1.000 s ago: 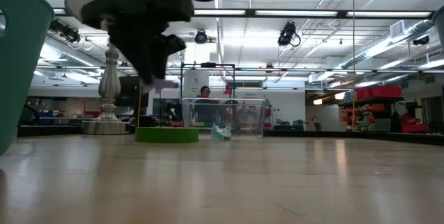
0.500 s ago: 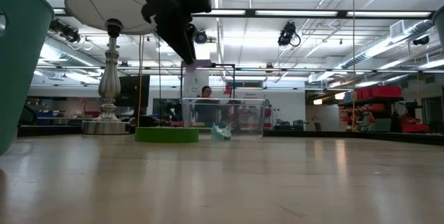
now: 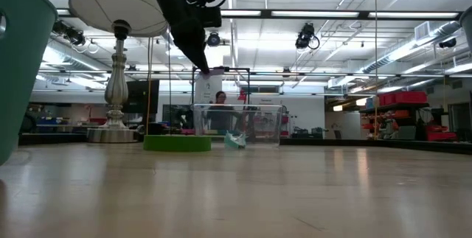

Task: Pick and place Stapler, Stapler remover, tape
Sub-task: Put the purple staple remover into the transparent bin

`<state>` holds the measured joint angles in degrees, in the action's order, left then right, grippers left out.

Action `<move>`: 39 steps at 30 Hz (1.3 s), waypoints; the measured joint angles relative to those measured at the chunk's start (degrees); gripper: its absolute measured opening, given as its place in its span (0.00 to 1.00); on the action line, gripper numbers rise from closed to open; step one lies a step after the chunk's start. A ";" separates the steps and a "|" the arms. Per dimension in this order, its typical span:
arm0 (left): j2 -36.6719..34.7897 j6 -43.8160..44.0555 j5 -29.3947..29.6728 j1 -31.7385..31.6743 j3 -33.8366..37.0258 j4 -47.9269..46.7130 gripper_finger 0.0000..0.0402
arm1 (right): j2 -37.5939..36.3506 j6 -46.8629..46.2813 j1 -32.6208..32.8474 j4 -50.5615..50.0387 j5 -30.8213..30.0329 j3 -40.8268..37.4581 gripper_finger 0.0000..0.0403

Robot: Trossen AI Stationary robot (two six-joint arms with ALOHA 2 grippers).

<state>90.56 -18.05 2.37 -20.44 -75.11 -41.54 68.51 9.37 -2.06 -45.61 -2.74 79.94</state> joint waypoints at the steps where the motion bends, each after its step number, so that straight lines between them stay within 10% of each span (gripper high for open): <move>1: 0.00 -0.52 0.00 -0.64 0.00 0.40 0.37 | 0.00 -0.49 -0.40 -0.13 -0.03 0.00 0.24; 39: 0.26 11.99 0.19 -10.85 2.80 25.06 0.35 | -2.03 7.67 -17.09 -0.55 -2.80 0.02 0.24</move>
<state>90.83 -6.06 2.56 -31.29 -72.31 -16.48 66.48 17.04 -19.16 -46.17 -5.54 79.96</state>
